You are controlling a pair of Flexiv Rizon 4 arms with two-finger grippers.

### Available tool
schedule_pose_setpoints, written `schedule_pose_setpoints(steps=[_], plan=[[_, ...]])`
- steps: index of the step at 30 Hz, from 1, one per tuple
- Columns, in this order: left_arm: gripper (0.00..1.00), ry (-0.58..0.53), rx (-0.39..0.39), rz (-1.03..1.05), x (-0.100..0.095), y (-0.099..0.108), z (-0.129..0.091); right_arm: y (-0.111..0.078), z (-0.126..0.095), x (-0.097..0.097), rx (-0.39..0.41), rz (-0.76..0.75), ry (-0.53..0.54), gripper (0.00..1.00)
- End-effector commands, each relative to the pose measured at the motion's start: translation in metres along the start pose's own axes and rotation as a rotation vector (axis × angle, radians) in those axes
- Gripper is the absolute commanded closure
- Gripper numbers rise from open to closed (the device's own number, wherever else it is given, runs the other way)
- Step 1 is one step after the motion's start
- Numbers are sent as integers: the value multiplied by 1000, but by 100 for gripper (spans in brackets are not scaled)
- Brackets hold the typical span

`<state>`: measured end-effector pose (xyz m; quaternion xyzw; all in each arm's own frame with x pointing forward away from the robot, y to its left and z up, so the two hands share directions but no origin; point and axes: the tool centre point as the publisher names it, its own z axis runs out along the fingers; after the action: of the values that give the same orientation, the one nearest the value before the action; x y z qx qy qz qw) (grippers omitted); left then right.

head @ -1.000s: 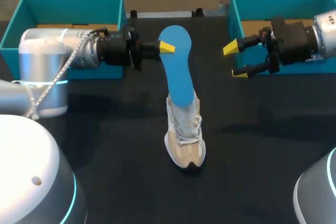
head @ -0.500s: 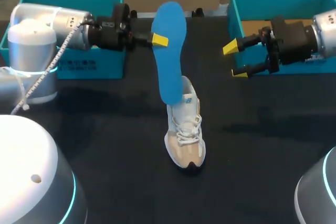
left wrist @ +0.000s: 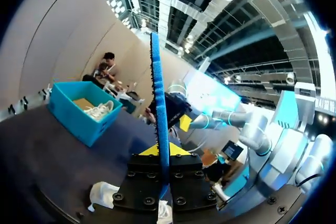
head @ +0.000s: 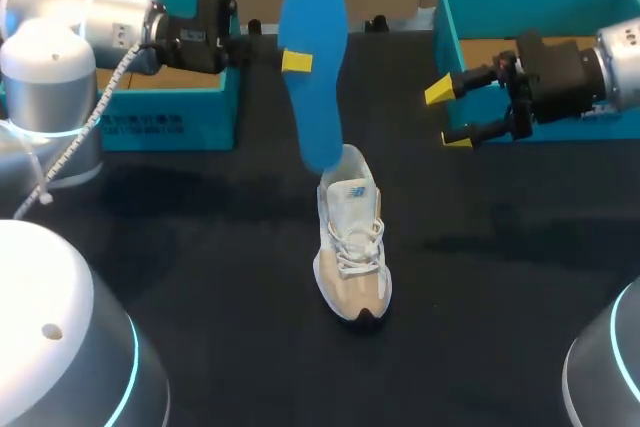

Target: Take the shoe out of the shoebox, open the shoe tongue, remove and reinsert the insole, then place the shoe into the shoebox

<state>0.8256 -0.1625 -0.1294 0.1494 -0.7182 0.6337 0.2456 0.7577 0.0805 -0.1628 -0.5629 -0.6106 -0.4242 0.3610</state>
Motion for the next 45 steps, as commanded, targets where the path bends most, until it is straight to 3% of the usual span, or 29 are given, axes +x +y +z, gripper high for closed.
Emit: schedule_pose_setpoints(steps=[1, 17, 20, 26, 33, 37, 39, 45], plan=[[100, -178, 100, 858, 4, -1, 3, 1, 1, 0, 0, 0, -1, 0], [100, -178, 100, 858, 4, -1, 3, 1, 1, 0, 0, 0, -1, 0], [100, -199, 20, 1217, 3, -1, 4, 1, 1, 0, 0, 0, -1, 0], [100, -256, -28, 1708, -4, 2, 0, 1, 1, 0, 0, 0, -1, 0], [100, -354, -23, 2009, -12, -1, -3, 1, 1, 0, 0, 0, -1, 0], [100, -361, -73, 2154, -18, -1, -4, 1, 1, 0, 0, 0, -1, 0], [100, -376, -110, 2326, -21, 0, -3, 1, 1, 0, 0, 0, -1, 0], [100, -496, -55, 2651, -29, 4, 4, 1, 1, 0, 0, 0, -1, 0]])
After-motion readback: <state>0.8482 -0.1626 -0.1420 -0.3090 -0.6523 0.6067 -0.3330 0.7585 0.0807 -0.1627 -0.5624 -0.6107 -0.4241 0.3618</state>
